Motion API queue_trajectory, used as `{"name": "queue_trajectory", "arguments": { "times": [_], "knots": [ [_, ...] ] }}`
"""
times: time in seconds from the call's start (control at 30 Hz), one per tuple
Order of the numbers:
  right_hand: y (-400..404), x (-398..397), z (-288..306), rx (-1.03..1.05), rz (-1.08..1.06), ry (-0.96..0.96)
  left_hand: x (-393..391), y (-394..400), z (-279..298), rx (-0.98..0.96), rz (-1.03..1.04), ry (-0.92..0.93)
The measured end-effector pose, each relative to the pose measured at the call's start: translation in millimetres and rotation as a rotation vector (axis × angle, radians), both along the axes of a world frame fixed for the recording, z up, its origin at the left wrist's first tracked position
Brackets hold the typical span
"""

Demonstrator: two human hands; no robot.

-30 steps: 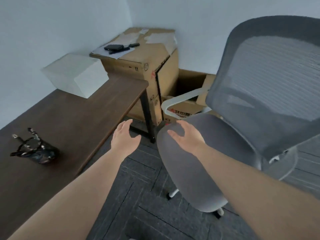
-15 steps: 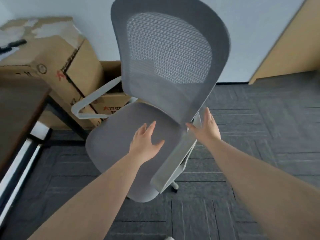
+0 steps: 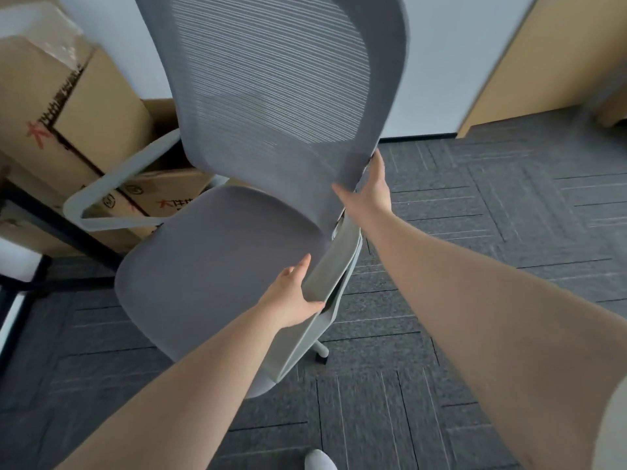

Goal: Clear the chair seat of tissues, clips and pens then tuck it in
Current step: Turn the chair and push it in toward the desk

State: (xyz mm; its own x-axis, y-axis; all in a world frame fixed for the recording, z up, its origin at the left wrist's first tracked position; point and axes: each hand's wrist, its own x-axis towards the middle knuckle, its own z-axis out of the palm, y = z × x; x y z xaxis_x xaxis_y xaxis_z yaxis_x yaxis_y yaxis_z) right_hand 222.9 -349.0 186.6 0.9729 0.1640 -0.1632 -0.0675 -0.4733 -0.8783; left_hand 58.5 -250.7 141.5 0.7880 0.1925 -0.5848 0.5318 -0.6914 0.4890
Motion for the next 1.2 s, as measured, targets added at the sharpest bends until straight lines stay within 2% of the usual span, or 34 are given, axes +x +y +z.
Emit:
{"name": "queue_trajectory", "arguments": {
  "times": [0.13,0.57,0.83,1.2],
  "knots": [
    [4.8,11.0,5.2,0.07,-0.061,0.031,-3.5,-3.0,-1.2,-0.041,-0.022,0.039],
    [1.2,-46.5,-4.8,0.021,-0.11,0.047,-52.7,4.5,-0.8,0.016,-0.076,0.037],
    [-7.2,-137.3,4.3,0.001,-0.135,0.085,-128.0,12.9,-0.9,0.036,-0.127,0.042],
    [-7.2,-297.0,4.3,-0.072,-0.099,0.05,-277.2,43.9,-9.8,0.118,-0.185,-0.005]
  ]
}}
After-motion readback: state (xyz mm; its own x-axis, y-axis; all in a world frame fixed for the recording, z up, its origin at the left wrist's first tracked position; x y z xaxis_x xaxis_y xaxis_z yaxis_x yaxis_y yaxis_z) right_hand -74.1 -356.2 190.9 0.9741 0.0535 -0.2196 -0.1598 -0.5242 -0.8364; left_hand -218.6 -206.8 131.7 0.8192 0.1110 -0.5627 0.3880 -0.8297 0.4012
